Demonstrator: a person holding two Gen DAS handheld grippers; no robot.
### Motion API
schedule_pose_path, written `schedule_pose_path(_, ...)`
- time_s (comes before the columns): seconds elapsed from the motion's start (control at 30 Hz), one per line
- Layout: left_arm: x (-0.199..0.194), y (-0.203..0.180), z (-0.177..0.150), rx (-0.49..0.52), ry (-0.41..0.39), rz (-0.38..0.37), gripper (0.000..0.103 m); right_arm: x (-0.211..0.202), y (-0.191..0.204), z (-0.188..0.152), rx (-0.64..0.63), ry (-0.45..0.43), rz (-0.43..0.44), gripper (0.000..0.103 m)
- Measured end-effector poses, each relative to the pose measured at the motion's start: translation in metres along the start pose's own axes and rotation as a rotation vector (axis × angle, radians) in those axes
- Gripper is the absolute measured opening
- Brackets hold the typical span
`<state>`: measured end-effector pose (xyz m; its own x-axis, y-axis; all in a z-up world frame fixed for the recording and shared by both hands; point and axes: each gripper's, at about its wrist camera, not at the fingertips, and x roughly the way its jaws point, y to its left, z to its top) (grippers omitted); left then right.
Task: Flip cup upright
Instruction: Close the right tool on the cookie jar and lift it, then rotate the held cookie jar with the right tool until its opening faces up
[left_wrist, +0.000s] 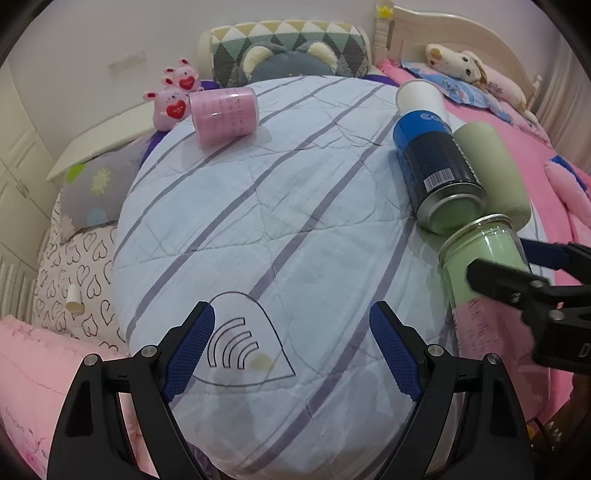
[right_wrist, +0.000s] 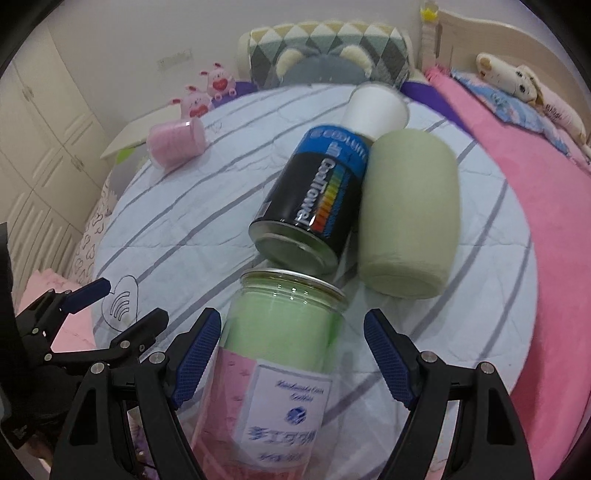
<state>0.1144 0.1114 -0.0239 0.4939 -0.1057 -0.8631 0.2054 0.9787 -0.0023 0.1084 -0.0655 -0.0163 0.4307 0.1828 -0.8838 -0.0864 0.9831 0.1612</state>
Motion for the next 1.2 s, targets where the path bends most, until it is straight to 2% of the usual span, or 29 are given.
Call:
schedule_pose_path(0.2, 0.007, 0.005, 0.001, -0.003, 0.014, 0.000, 0.088, 0.026, -0.001, 0.006, 0.048, 0.103, 0.060, 0.082)
schedule_pose_path(0.37, 0.010, 0.013, 0.000, -0.031, 0.024, 0.004, 0.091, 0.032, -0.006, 0.007, 0.070, 0.107, 0.090, 0.080)
schedule_pose_path(0.67, -0.002, 0.015, -0.002, -0.059, 0.003, 0.014, 0.092, -0.006, 0.001, 0.004, -0.053, -0.052, 0.027, 0.080)
schedule_pose_path(1.03, -0.021, 0.001, -0.005, -0.042, -0.026, 0.033, 0.092, -0.051, 0.014, 0.007, -0.205, -0.310, -0.093, 0.077)
schedule_pose_path(1.13, -0.025, 0.001, -0.006, -0.045, -0.033, 0.037, 0.092, -0.059, 0.018, 0.006, -0.227, -0.350, -0.106, 0.069)
schedule_pose_path(1.2, -0.026, 0.002, -0.007, -0.051, -0.036, 0.038, 0.092, -0.056, 0.018, 0.006, -0.241, -0.337, -0.121, 0.069)
